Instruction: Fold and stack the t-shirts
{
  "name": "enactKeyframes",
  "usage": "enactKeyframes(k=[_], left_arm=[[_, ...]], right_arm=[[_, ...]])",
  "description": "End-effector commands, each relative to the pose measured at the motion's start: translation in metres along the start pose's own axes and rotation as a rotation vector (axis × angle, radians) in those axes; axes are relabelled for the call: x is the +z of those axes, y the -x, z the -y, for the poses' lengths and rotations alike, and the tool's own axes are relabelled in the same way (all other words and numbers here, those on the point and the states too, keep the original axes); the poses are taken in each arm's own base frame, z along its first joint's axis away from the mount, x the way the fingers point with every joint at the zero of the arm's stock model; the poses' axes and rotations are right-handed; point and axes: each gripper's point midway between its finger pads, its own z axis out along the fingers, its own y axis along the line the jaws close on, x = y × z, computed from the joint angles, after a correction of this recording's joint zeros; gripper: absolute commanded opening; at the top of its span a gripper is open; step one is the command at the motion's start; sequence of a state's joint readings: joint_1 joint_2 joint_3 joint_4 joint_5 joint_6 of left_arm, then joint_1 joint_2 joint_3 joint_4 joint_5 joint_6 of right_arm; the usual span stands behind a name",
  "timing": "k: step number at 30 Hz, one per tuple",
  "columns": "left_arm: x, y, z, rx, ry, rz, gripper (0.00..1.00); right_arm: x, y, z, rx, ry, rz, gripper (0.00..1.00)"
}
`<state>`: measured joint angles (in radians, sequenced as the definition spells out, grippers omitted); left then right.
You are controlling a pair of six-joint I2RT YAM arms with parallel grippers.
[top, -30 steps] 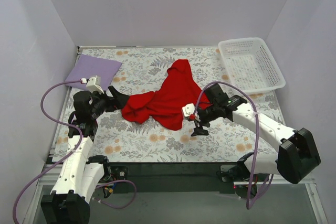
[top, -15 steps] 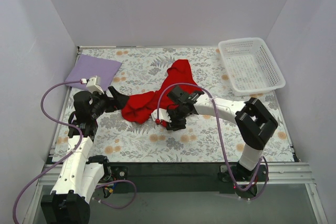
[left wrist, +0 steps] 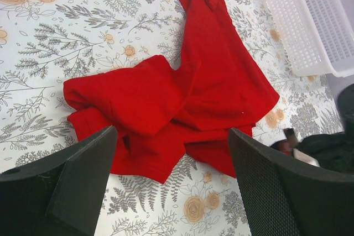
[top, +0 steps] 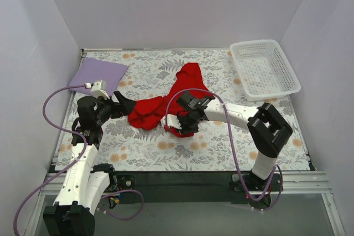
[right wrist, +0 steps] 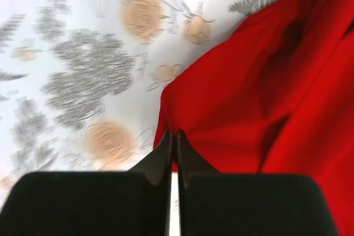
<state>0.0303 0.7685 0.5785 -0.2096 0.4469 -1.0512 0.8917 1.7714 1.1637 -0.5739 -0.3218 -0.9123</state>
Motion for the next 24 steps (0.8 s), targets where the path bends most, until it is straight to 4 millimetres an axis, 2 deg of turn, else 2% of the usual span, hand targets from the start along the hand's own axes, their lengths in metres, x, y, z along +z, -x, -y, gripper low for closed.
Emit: enactKeyframes(k=[1, 3, 4, 5, 6, 7, 10, 13, 14, 19, 20, 22, 23, 24], left_arm=[[-0.002, 0.002, 0.007, 0.023, -0.031, 0.012, 0.8], [-0.002, 0.0, 0.01, 0.024, -0.049, 0.004, 0.8], [-0.002, 0.0, 0.011, 0.021, -0.055, 0.004, 0.8], [-0.002, -0.001, 0.012, 0.019, -0.062, -0.001, 0.8], [-0.002, -0.002, 0.014, 0.018, -0.071, -0.006, 0.8], [-0.002, -0.003, 0.014, 0.015, -0.077, -0.009, 0.8], [-0.001, -0.007, 0.018, 0.005, -0.103, -0.025, 0.8], [0.001, -0.015, 0.021, -0.017, -0.138, -0.06, 0.8], [0.002, -0.018, 0.024, -0.03, -0.154, -0.075, 0.8], [0.007, -0.035, 0.034, -0.095, -0.237, -0.177, 0.79], [0.007, -0.047, 0.049, -0.088, -0.294, -0.229, 0.79], [0.009, -0.061, 0.062, -0.076, -0.338, -0.297, 0.77], [0.01, -0.075, 0.076, -0.045, -0.363, -0.344, 0.77], [0.011, -0.077, 0.084, -0.017, -0.37, -0.359, 0.77]], right_arm=[[-0.062, 0.042, -0.029, -0.044, 0.072, 0.142, 0.01], [-0.089, 0.054, -0.039, -0.116, 0.102, 0.224, 0.01], [-0.109, 0.067, -0.047, -0.147, 0.107, 0.305, 0.01], [-0.117, 0.065, -0.054, -0.149, 0.121, 0.318, 0.01], [-0.128, 0.058, -0.05, -0.131, 0.099, 0.337, 0.01], [-0.139, 0.058, -0.057, -0.134, 0.095, 0.376, 0.01], [-0.155, 0.043, -0.069, -0.132, 0.055, 0.4, 0.01], [-0.142, 0.017, -0.091, -0.113, 0.065, 0.358, 0.01], [-0.13, 0.003, -0.102, -0.084, 0.095, 0.33, 0.01], [-0.112, -0.027, -0.12, -0.013, 0.109, 0.274, 0.01], [-0.11, -0.029, -0.12, -0.002, 0.11, 0.276, 0.01], [-0.11, -0.032, -0.117, 0.023, 0.093, 0.294, 0.01], [-0.111, -0.034, -0.115, 0.043, 0.086, 0.302, 0.01], [-0.111, -0.033, -0.113, 0.052, 0.085, 0.312, 0.01]])
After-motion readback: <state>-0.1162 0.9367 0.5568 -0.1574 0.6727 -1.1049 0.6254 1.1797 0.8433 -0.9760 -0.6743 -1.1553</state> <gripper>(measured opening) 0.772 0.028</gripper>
